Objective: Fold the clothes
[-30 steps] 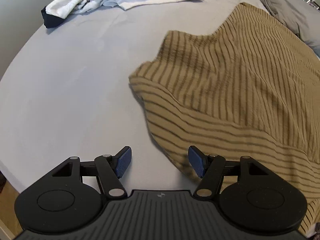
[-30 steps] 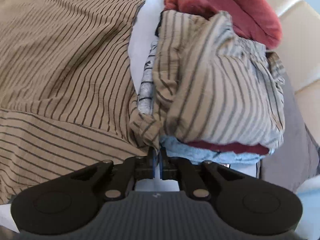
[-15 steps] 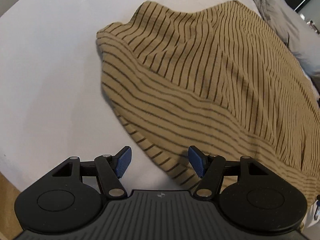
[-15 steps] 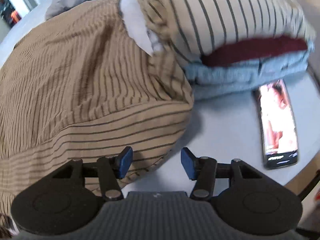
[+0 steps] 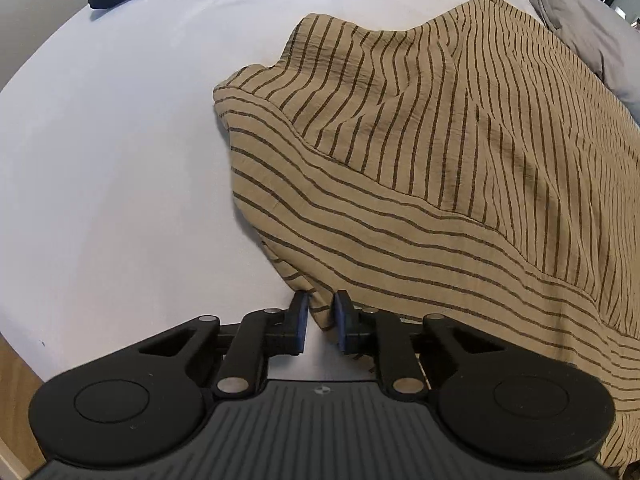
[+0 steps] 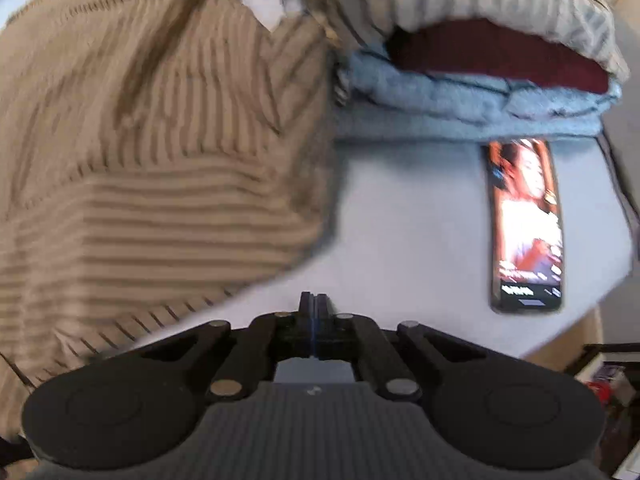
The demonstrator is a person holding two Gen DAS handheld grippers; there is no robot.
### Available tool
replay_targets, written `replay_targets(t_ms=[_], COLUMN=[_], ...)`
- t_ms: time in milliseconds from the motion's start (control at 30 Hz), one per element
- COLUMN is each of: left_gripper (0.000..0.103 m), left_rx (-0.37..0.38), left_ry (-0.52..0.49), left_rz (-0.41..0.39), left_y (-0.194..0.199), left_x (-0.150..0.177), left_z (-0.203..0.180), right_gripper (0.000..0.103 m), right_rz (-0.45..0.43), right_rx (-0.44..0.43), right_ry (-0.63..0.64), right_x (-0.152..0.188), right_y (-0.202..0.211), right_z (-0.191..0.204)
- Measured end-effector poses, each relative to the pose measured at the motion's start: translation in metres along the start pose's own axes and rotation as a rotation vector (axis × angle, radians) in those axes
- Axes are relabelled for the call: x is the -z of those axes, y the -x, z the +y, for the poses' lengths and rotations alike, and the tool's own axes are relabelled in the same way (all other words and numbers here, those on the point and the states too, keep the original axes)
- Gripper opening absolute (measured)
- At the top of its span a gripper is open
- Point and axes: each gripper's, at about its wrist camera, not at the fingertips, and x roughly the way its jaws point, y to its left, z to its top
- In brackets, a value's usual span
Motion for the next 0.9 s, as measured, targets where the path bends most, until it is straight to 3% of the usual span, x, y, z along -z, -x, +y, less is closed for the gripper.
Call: replay_targets(t_ms=[100, 200, 233, 267, 300, 367, 500, 767, 900], left_gripper=[0.014, 0.016, 0.021, 0.027, 0.030, 0.046, 0.046, 0.046, 0.046], left_rx=[-0.003, -0.015, -0.017, -0.014, -0.009, -0.002, 0.022, 0.091, 0.098], left_ry=[0.014, 0.007, 0.000, -0.009, -0.018, -0.038, -0.100, -0.259, -0.298], left_rz=[0.004, -0.002, -0.014, -0.029, -0.045, -0.078, -0.124, -0.152, -0.154], left_y=[0.004, 0.012, 0.015, 0.019, 0.022, 0.030, 0.042, 0.043, 0.040], left_x=[-0.001, -0.005, -0.007, -0.010, -0.012, -0.016, -0.025, -0.027, -0.029], left_z=[0.001, -0.005, -0.009, -0.012, -0.016, -0.026, -0.054, -0.121, -0.138], right_gripper=[0.002, 0.008, 0.027, 0.059, 0.064, 0.062, 0.058, 0.017, 0.006], right_rz=[-0.034, -0.147, -0.184, -0.215, -0.245, -0.282, -0.286, -0.250, -0.242], right_rx=[-0.014, -0.063, -0.077, -0.072, -0.066, -0.050, -0.029, 0.002, 0.009], right_ry=[-0.031, -0.055, -0.053, -0.045, -0.037, -0.015, -0.009, 0.013, 0.018], right_x=[0.002, -0.004, -0.007, -0.011, -0.015, -0.023, -0.042, -0.064, -0.067], right_y=[0.008, 0.028, 0.034, 0.038, 0.042, 0.044, 0.030, 0.003, 0.000], right_z=[-0.009, -0.014, -0.014, -0.012, -0.010, -0.005, 0.003, 0.026, 0.030])
